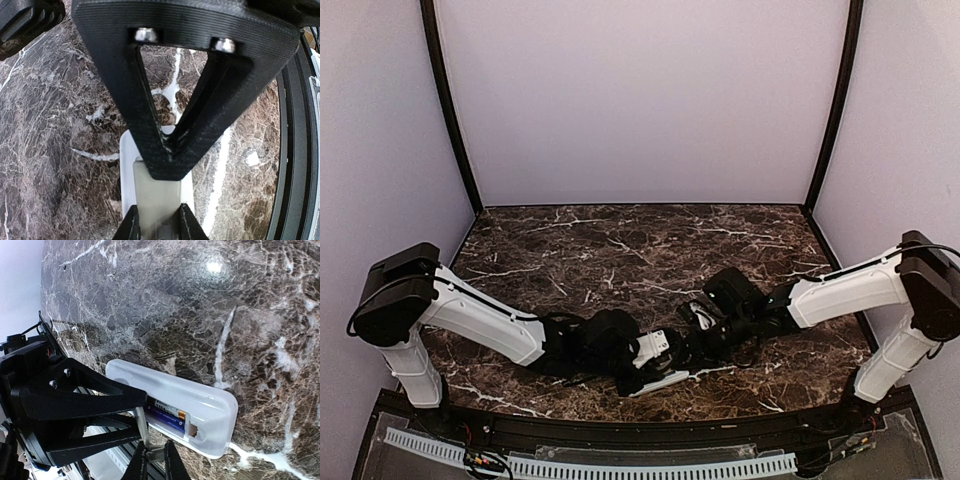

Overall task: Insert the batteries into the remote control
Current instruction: Place the battery cover on the remote control without the battery cover.

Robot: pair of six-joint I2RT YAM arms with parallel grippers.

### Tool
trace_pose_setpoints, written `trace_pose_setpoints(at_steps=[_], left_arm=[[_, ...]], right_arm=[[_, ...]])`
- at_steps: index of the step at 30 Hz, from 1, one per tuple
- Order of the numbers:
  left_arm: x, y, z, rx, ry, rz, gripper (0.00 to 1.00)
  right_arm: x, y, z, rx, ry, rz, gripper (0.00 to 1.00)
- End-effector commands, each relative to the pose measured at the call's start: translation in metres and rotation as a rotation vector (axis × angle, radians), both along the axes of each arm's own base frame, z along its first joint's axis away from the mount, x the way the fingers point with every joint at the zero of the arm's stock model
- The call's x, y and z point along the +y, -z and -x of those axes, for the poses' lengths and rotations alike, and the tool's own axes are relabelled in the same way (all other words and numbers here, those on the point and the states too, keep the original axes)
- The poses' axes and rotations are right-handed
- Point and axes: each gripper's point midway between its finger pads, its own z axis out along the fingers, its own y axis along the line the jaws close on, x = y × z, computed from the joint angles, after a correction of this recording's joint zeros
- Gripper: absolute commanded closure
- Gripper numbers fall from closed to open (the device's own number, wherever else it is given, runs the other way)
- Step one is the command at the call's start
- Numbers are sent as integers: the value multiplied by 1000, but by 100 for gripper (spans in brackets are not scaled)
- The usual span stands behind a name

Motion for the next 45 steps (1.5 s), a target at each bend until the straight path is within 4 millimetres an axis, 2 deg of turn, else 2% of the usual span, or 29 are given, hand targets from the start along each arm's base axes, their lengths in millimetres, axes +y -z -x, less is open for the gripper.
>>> trace_pose_setpoints(at_steps=[1, 5, 7, 9, 15, 36, 45], left_arm=[[52, 63, 19, 89, 0, -271, 80], [52, 63, 19, 88, -1, -272, 76], [52, 63, 19, 86, -3, -273, 68], [52, 63, 19, 86, -2, -274, 66], [51, 61, 17, 81, -8, -269, 64], [38, 26, 19, 87, 2, -140, 48], [37, 19, 17, 85, -2, -115, 48]], right_arm=[[1, 11, 1, 1, -6, -2, 92], [1, 15, 1, 6, -7, -1, 93], [1, 17, 1, 8, -5, 0, 93], [0, 19, 2, 14, -4, 5, 94], [-2, 22, 3, 20, -2, 13, 94], [-13, 31, 8, 14, 13, 91, 92], [-11, 32, 9, 6, -3, 124, 87]])
